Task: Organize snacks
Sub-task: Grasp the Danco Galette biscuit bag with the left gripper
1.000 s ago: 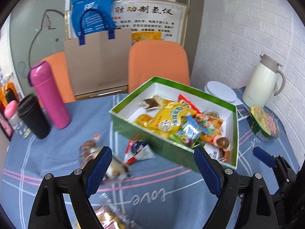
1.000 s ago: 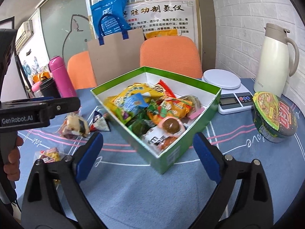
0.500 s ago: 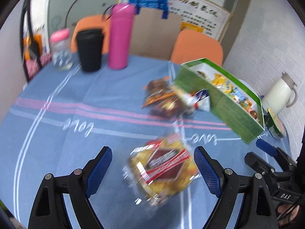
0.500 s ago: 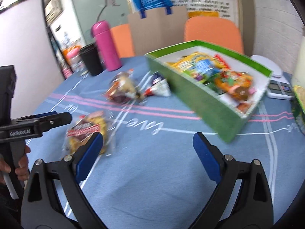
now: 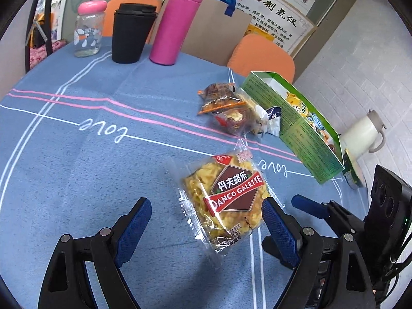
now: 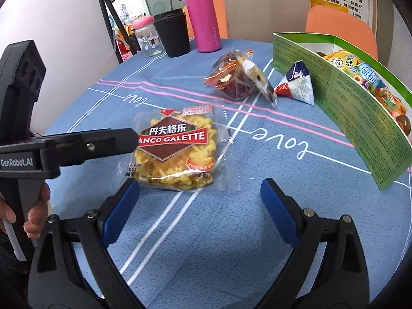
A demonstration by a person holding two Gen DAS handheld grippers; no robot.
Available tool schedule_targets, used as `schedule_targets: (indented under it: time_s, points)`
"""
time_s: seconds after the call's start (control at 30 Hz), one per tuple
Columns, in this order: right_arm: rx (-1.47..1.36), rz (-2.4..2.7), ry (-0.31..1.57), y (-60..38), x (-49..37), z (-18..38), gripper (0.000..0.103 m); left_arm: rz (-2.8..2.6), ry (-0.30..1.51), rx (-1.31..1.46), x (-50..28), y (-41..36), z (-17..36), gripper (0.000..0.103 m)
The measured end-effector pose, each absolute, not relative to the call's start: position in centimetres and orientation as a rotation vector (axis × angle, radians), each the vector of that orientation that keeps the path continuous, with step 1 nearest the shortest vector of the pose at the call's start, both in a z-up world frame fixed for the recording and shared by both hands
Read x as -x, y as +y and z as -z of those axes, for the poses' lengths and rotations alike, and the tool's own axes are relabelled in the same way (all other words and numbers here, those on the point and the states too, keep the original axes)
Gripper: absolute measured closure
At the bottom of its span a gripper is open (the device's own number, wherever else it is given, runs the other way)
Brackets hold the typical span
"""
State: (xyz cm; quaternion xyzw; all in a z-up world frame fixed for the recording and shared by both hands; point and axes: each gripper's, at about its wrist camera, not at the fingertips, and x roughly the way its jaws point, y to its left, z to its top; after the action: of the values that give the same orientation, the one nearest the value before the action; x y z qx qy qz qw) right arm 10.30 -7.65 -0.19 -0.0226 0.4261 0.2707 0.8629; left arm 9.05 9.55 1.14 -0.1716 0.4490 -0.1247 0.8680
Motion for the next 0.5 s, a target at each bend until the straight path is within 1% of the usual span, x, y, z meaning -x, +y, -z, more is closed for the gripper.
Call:
schedule_targets:
  time_s: [0.5]
  points:
    - [0.015,-0.619,0.937,-7.4,-11.0,1.0,0.008,0.279,0.987,0.364,-10.5,8.7,0.2,0.014]
